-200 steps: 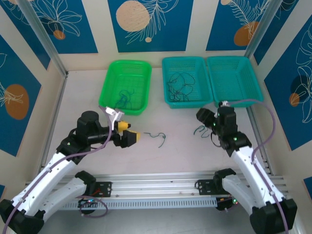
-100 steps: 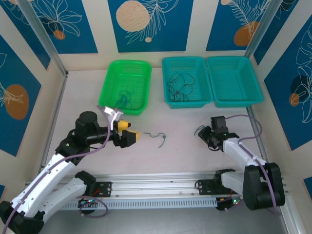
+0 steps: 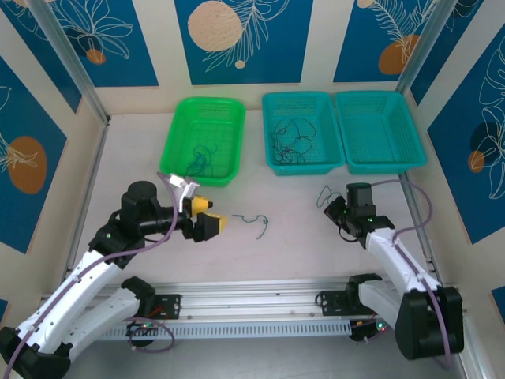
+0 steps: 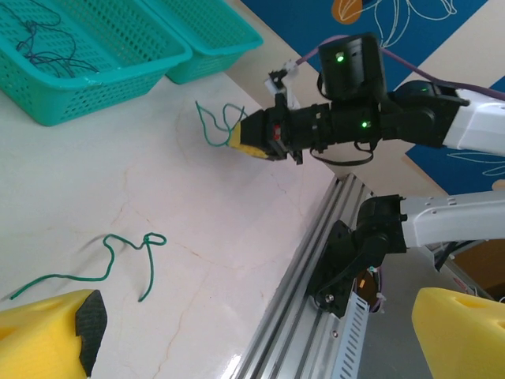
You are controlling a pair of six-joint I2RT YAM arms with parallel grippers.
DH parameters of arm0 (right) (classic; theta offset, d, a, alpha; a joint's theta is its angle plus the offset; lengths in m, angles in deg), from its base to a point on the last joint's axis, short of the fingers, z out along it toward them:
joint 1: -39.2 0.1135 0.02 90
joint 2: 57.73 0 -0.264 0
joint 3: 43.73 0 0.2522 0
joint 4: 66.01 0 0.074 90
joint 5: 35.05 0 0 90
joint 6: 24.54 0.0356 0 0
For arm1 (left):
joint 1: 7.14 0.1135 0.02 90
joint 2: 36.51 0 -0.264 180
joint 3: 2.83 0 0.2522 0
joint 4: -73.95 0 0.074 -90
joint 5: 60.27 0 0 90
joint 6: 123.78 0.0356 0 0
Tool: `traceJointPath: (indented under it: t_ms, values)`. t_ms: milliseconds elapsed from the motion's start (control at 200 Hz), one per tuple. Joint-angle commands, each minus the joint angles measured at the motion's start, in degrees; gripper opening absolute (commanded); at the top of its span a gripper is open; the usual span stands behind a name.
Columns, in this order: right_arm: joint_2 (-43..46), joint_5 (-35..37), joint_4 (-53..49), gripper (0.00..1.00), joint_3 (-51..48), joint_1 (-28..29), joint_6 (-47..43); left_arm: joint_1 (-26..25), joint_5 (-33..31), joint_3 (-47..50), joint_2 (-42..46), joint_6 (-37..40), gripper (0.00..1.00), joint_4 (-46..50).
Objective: Untangle the cables
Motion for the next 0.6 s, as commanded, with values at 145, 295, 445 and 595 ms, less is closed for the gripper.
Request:
traceJointPath:
  t_ms: [145, 295, 445, 595]
  values:
    - [4.32, 0.96, -4.65, 0.00, 10.72, -0.64, -1.65, -1.09, -0.30, 0.27, 0.29, -1.70, 1.00, -2.53]
    - [-3.72, -1.36, -0.82, 0.00, 19.10, -6.05, -2.80, -1.20, -7.02, 0.62, 1.51, -2.78, 1.00, -1.33]
    - [-16.33, -7.00, 4.11, 0.00, 26.79, -14.98, -1.20, -1.25, -12.86, -0.57, 1.78, -3.55, 1.00, 2.86]
    - [-33.06, -9.70, 3.33, 0.00, 39.24, -19.41, -1.05, -1.25, -16.12, -0.92, 2.68, -3.33, 1.00, 4.56]
